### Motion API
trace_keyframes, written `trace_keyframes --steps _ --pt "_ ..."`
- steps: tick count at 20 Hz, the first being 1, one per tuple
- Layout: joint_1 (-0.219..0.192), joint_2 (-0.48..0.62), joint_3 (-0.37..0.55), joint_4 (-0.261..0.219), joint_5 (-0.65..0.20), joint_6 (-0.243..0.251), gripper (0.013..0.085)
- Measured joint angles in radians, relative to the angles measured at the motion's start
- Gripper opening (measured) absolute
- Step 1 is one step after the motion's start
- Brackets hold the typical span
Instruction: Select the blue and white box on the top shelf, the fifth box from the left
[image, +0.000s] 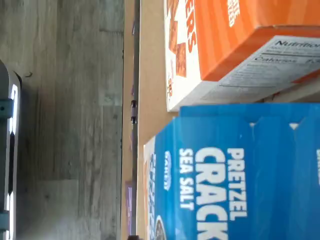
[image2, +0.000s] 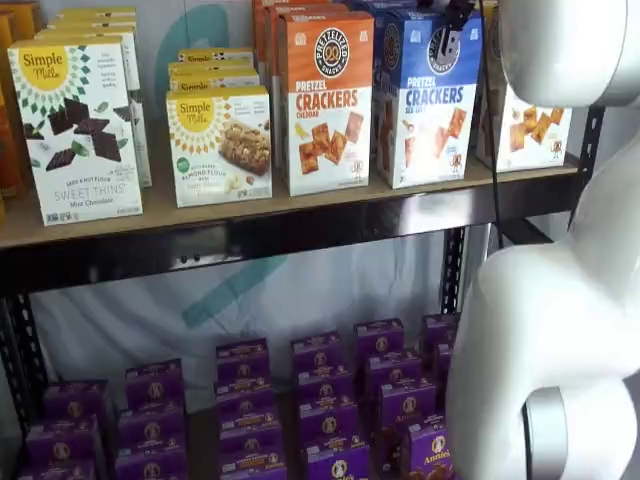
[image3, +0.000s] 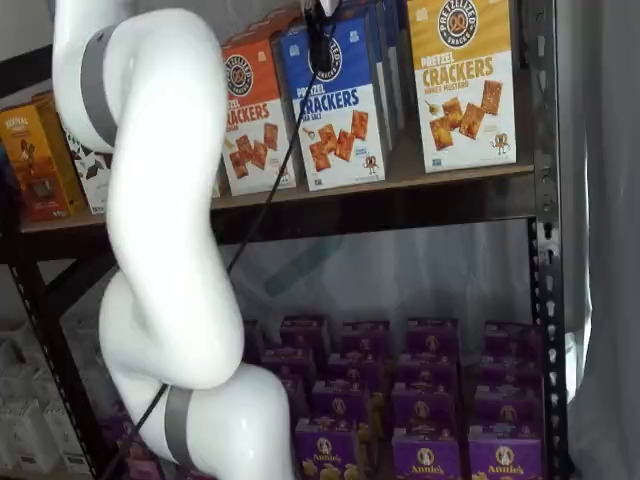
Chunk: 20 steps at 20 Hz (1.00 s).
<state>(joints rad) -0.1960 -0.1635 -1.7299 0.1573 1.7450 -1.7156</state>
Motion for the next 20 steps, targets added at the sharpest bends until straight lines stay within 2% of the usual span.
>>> trace_keyframes --steps 7,8,9,12,18,19,20 --pt "-0.001 -0.009 0.017 -0.005 -0.005 -0.004 0.085" --pt "-0.003 -0.009 0.018 -0.003 -0.003 -0.004 0.081" --pt "-0.004 -0.009 0.018 0.0 -0.002 -0.005 0.081" --pt "-0.007 -0.009 0.02 0.006 0.0 -0.006 0.069" --pt "-0.012 -0.013 0.028 0.011 -0.004 -0.01 0.069" --pt "-0.013 -0.014 0.029 0.013 -0.004 -0.011 0.065" --pt "-0.015 -0.015 0.03 0.016 -0.004 -0.011 0.065"
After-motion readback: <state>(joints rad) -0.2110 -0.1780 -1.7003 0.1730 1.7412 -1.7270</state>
